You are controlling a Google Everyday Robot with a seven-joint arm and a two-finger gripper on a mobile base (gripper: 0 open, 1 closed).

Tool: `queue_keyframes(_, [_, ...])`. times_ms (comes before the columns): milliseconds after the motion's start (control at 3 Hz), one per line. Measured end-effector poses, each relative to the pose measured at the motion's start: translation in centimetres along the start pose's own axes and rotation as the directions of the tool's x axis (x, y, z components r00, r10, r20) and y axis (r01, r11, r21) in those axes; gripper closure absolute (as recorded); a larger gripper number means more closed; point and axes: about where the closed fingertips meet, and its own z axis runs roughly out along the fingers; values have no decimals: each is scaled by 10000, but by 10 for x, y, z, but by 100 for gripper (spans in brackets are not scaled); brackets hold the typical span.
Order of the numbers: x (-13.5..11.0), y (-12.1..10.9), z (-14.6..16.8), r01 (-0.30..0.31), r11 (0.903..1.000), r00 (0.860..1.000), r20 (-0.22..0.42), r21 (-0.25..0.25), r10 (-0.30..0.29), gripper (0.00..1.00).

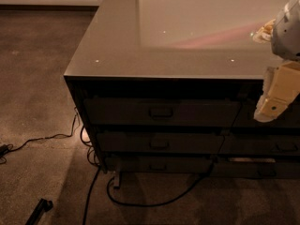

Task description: Open top drawer

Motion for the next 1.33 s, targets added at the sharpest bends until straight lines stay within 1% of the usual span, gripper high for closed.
queue_keyframes(333, [0, 0, 0, 1, 10000, 10000, 1, 0, -1, 0])
queue_keyframes(667, [-16, 0, 26, 488, 9982, 9964, 704, -339, -463, 0])
queue_keyframes(1000, [-45, 12, 79, 744, 9927, 9910, 1180, -946, -630, 0])
queue_keyframes(1333, [-74, 31, 132, 1684, 9717, 9804, 1302, -1657, -1477, 0])
